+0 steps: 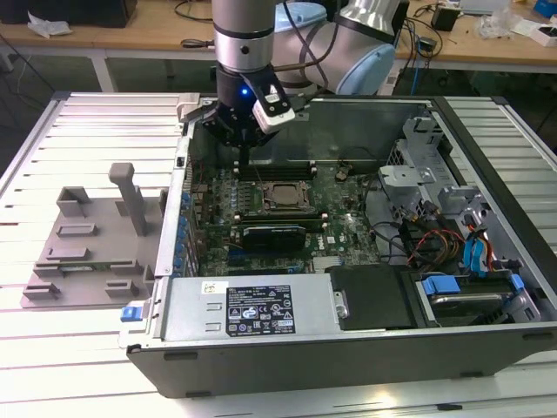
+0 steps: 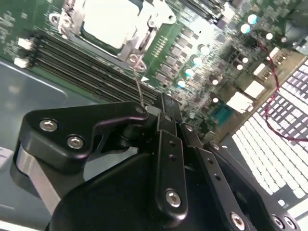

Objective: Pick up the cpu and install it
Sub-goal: 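Install the first cpu locking lever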

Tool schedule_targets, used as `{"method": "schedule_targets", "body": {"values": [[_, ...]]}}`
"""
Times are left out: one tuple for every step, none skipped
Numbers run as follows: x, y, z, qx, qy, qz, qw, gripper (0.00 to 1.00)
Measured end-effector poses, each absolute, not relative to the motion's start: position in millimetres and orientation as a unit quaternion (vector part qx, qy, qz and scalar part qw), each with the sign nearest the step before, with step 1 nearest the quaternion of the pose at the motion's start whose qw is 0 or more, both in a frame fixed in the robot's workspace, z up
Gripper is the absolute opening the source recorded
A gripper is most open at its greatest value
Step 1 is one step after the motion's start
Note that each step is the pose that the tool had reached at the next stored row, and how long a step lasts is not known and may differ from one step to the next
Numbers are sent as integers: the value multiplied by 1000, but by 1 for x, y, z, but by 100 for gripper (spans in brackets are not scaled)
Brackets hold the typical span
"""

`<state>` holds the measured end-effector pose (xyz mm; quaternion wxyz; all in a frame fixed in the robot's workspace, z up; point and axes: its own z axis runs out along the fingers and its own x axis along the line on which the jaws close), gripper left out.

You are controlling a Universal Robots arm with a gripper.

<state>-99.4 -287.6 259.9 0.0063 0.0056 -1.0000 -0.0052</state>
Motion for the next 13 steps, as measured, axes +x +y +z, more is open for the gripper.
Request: {"method": "schedule_targets", "body": {"values": [[-92,-288,260,6,-1000,-5,7,11],[-89,-288,260,6,-1000,-5,7,11],[-87,-288,260,6,-1000,-5,7,11],[-85,-288,260,6,-1000,-5,7,11],[-81,-288,260,6,-1000,-5,8,11],[-74,-288,260,6,-1000,-5,9,11],[-70,-288,260,6,-1000,-5,9,11],[-70,-288,260,6,-1000,-5,9,11],[-70,-288,260,6,-1000,-5,9,11],[-70,-288,259,6,-1000,-5,9,11],[-70,-288,259,6,-1000,-5,9,11],[-70,-288,259,6,-1000,-6,9,11],[-70,-288,259,6,-1000,-8,9,11]]}}
